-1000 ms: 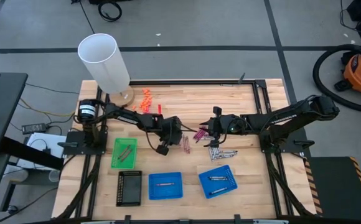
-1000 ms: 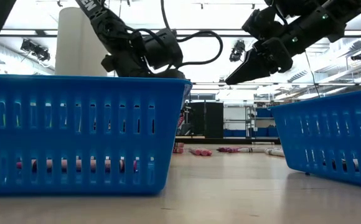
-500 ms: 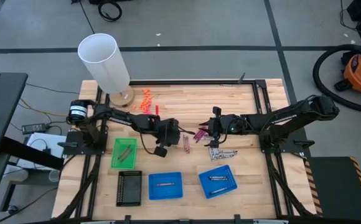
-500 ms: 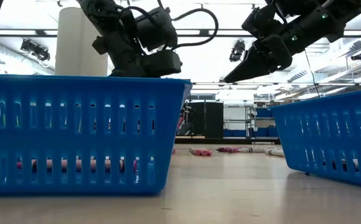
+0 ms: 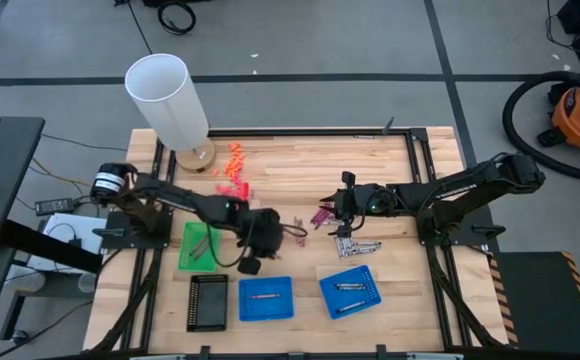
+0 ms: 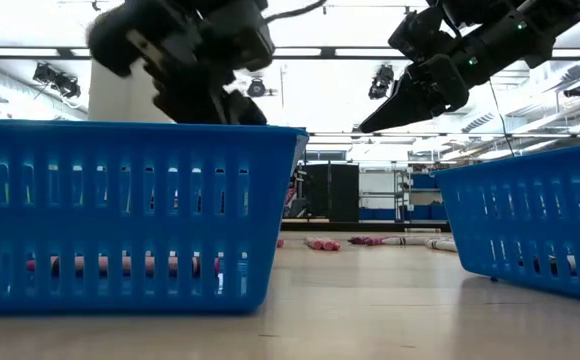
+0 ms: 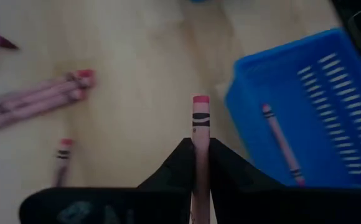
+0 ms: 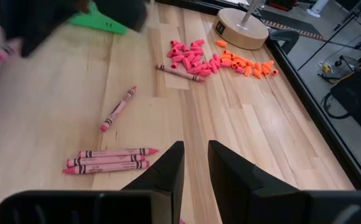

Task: Sort crayons
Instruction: Put the pink crayon into the left blue basket

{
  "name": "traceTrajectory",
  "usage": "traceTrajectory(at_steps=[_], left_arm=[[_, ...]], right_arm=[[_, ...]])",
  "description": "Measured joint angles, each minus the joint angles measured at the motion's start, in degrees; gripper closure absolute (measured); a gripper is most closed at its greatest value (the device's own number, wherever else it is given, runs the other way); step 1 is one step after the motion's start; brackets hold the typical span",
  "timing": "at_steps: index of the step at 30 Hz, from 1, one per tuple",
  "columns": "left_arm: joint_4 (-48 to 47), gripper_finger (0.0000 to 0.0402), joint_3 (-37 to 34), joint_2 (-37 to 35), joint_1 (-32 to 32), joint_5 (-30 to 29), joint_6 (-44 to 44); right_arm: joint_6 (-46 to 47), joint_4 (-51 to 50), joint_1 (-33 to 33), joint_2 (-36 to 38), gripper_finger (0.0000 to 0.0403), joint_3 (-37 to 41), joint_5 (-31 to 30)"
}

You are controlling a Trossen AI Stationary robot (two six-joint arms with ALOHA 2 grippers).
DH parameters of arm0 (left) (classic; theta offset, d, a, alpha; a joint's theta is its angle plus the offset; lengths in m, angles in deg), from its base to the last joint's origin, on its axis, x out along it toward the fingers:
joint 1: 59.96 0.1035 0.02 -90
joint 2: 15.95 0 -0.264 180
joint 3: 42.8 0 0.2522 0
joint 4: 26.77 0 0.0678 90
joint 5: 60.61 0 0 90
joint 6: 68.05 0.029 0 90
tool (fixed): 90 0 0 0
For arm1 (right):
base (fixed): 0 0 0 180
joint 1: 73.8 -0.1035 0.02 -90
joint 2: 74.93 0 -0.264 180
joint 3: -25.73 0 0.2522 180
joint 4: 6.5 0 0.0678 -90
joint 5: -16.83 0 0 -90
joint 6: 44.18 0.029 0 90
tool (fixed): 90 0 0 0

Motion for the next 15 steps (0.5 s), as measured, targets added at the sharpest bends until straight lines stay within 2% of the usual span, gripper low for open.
traceTrajectory(at_steps=[6,15], left_arm=[[2.38,0.0366,0.00,-0.33,-5.76,-0.32,-10.00],[7.57,0.0366,0.00,2.66,-13.92,-7.08,-20.26]], right_arm=[[0.65,0.28,0.00,0.00,0.0320,0.00,-0.02],[1.52,1.70,-0.11,0.00,0.0320,0.00,0.43]])
